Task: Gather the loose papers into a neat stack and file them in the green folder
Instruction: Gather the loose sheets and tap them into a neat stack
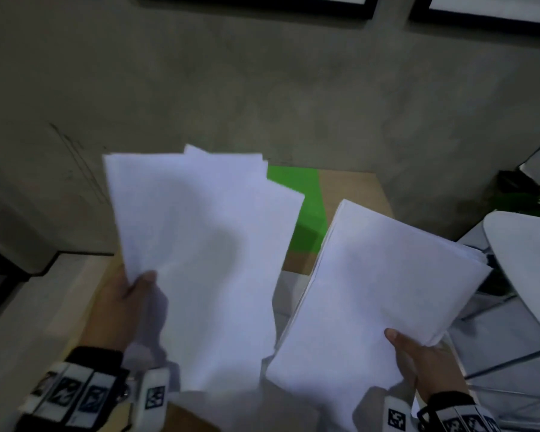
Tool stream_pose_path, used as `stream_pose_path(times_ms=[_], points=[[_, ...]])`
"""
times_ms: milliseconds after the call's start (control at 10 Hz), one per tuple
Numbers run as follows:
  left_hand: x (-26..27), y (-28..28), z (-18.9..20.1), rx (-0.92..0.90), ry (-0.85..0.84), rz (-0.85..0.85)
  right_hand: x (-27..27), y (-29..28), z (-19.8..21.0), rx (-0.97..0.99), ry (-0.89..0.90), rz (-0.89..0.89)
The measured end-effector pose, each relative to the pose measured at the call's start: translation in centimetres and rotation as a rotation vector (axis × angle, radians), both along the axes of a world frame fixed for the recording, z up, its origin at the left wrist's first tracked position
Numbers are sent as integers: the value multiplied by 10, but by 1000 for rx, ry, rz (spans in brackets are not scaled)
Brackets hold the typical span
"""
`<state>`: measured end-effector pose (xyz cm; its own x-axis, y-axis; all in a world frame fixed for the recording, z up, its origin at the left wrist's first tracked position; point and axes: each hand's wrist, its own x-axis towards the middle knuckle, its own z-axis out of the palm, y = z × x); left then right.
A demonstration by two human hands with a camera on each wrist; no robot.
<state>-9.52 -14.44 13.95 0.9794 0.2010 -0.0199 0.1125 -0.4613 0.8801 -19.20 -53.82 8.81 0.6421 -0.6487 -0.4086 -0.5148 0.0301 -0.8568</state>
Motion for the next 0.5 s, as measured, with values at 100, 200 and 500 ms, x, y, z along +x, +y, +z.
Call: stream_pose_path(times_ms=[100,200,500], points=[[0,12,22,-138,-135,57,9,8,5,-22,29,31],[0,1,23,-201,-145,6,21,19,11,-26,47,110],[-2,-41,-50,-442,202,-256,59,75,7,277,-106,303]])
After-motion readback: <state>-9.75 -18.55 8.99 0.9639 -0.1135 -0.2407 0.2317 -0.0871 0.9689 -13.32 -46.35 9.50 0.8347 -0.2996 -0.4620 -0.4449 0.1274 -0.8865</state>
